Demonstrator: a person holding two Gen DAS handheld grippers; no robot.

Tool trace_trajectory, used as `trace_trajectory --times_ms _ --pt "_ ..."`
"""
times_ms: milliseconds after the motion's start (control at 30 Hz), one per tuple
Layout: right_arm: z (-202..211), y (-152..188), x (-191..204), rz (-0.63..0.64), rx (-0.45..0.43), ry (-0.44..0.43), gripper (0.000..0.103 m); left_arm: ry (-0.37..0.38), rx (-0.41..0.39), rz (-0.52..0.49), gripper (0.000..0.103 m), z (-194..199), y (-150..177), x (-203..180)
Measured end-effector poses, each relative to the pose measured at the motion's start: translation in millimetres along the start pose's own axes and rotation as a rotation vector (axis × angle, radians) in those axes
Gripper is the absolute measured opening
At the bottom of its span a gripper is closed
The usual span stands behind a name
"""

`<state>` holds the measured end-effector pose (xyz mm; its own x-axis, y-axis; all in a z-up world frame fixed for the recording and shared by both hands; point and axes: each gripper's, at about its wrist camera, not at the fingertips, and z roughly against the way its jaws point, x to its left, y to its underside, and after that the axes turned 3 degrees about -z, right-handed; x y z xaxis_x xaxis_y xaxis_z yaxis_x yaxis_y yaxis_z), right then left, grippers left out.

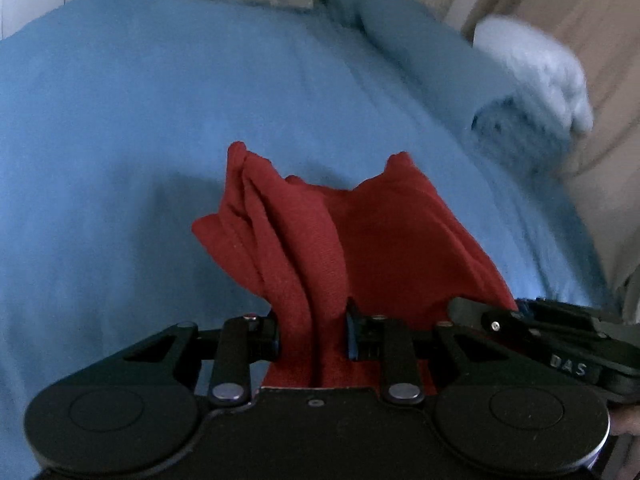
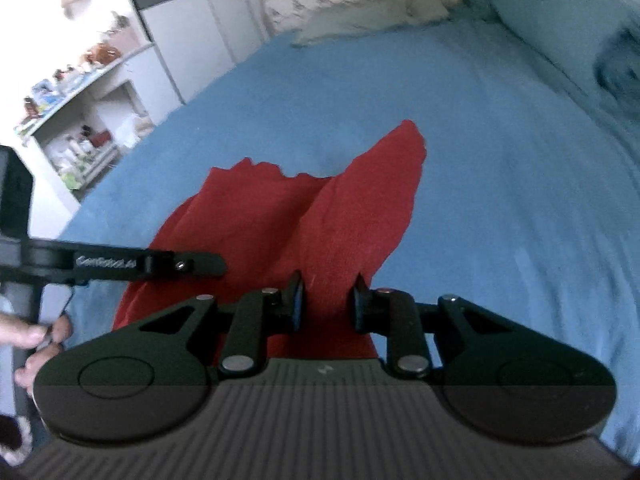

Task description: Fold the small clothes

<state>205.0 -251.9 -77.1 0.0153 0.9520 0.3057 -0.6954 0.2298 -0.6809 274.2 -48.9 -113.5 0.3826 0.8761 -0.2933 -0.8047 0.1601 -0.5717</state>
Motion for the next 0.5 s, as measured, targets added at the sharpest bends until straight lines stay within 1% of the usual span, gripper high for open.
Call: trace_trajectory --times_ms 33,67,100,133,167,200,233,267,300,333,367,400,433,500 --pt "-3 10 -6 -0.006 0.01 0.014 0.039 -0.018 0.016 -0.008 0.031 -6 7 -3" --pt "-9 21 -12 -0.011 0.025 0.028 0.04 -0.053 0.008 -0.029 0.033 -10 13 -5" --pt "-13 31 -18 -0.014 0.032 0.044 0.041 -0.072 -0.009 -0.053 0.039 -11 15 -4" --pt "-16 40 -24 -0.018 0.031 0.055 0.043 -0.074 -0.02 -0.066 0.043 -12 19 -2" --pt "-19 45 -31 -0.032 0.029 0.05 0.046 -0.075 -0.026 -0.065 0.053 -12 20 1" --pt "-20 49 -37 -0.052 0.024 0.041 0.048 -0.086 -0.026 -0.058 0.067 -12 20 5" --pt "-18 51 -40 -0.074 0.016 0.033 0.056 -0.104 -0.03 -0.046 0.073 -11 20 9" --pt "-15 52 -43 -0.089 0.008 0.031 0.069 -0.126 -0.048 -0.034 0.083 -8 20 12" --pt "-11 52 -43 -0.093 -0.004 0.039 0.075 -0.142 -0.071 -0.025 0.086 -3 24 13" --pt "-8 49 -40 -0.086 -0.026 0.048 0.088 -0.155 -0.091 -0.014 0.087 2 26 17" --pt "-5 46 -37 -0.075 -0.058 0.06 0.095 -0.169 -0.103 -0.002 0.088 7 31 23" --pt "1 46 -38 -0.067 -0.091 0.075 0.095 -0.18 -0.108 0.011 0.088 10 35 29" --pt "0 45 -38 -0.068 -0.103 0.088 0.095 -0.18 -0.109 0.025 0.088 9 36 34" --pt "-6 43 -44 -0.08 -0.094 0.119 0.092 -0.168 -0.096 0.048 0.09 5 36 41"
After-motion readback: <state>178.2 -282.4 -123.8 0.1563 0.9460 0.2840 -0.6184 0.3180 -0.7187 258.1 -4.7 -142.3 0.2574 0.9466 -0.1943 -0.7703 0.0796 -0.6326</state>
